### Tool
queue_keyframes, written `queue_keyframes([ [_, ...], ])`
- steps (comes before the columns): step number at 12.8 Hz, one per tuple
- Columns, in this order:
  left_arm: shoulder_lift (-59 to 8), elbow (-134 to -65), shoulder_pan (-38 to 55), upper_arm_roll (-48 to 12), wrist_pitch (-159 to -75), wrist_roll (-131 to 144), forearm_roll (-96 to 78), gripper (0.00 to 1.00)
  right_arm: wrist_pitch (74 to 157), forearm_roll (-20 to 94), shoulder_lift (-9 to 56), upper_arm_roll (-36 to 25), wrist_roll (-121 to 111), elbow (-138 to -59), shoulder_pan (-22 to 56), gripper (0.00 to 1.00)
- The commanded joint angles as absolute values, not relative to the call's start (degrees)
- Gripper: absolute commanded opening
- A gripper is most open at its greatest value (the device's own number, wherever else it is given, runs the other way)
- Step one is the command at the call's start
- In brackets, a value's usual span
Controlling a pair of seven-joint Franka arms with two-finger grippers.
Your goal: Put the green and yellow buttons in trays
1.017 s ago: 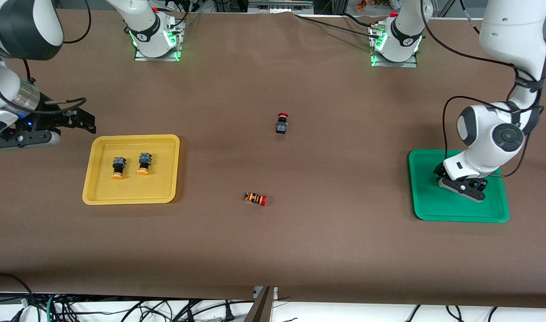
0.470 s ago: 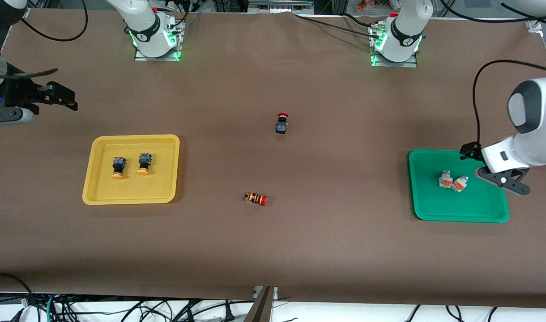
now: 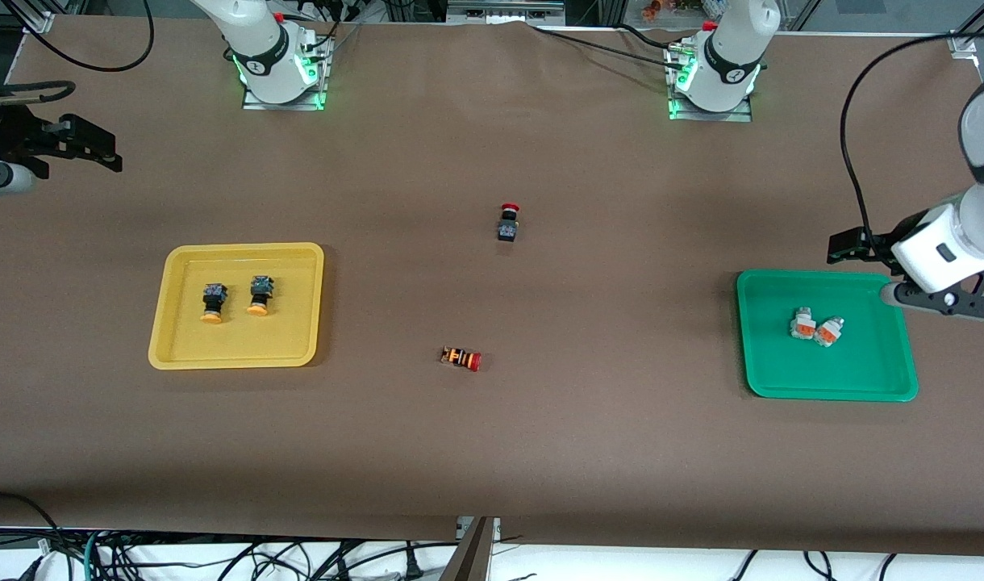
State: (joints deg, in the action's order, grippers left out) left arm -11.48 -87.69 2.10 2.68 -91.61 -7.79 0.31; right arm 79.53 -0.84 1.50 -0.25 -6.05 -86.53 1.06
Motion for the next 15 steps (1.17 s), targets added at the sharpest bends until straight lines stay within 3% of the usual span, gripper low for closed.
queue_keyframes([
  [1, -3.99, -87.97, -4.29, -3.15, -89.22, -4.13, -0.52, 1.00, 76.47, -1.84, 1.06, 0.53, -6.15, -85.09, 0.53, 1.00],
  [3, -0.28, -87.89, -5.54, -3.16, -86.07, -4.04, -2.01, 1.00, 75.85, -2.46, 1.14, 0.44, -6.15, -84.73, 0.61, 1.00],
  [8, 0.26, -85.18, -1.94, -3.25, -79.73, 1.21, -1.24, 1.00, 76.02, -2.37, 1.85, 0.35, -6.42, -84.64, 0.97, 1.00],
  [15, -0.18, -84.73, -1.58, -2.64, -79.72, 1.58, -1.05, 1.00, 76.38, -2.63, 2.81, 0.44, -6.42, -83.76, 0.88, 1.00],
])
